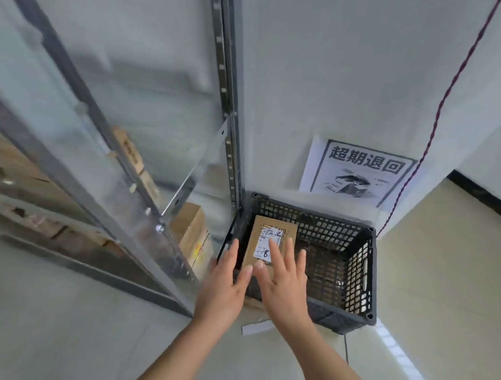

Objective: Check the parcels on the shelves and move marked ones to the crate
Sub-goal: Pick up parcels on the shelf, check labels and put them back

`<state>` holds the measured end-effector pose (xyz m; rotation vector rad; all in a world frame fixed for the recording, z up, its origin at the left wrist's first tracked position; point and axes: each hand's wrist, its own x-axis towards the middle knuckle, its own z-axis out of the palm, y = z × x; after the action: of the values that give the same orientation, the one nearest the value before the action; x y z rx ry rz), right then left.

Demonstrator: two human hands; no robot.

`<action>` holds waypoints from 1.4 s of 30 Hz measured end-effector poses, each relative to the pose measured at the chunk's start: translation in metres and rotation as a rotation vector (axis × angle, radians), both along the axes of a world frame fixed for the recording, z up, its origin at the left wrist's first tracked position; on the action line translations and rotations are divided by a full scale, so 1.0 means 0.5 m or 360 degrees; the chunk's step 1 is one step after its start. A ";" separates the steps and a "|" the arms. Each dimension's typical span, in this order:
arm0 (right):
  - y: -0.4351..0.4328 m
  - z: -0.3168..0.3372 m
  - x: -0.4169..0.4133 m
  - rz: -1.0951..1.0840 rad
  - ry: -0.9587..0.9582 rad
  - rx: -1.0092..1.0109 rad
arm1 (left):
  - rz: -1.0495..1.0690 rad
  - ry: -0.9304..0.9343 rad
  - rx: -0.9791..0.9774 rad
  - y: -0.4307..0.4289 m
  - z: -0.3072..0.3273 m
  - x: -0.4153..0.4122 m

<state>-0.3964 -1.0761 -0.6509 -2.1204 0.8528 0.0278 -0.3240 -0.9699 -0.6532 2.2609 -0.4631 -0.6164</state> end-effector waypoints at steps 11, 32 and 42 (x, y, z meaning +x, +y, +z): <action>0.335 0.253 -0.062 0.0060 0.0042 -0.0536 | 0.0013 -0.0989 0.0312 0.361 0.264 -0.049; 0.901 0.694 0.294 0.0702 -0.0607 -0.0973 | 0.0543 -0.1054 0.0610 0.976 0.729 0.216; 1.120 0.757 0.571 0.1006 -0.0738 -0.1085 | 0.0890 -0.1135 0.0609 1.199 0.782 0.438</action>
<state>-0.1110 -0.5161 -0.2721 -2.7841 -0.1390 -0.4654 -0.1051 -0.3703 -0.2620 2.7750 -0.0126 0.4427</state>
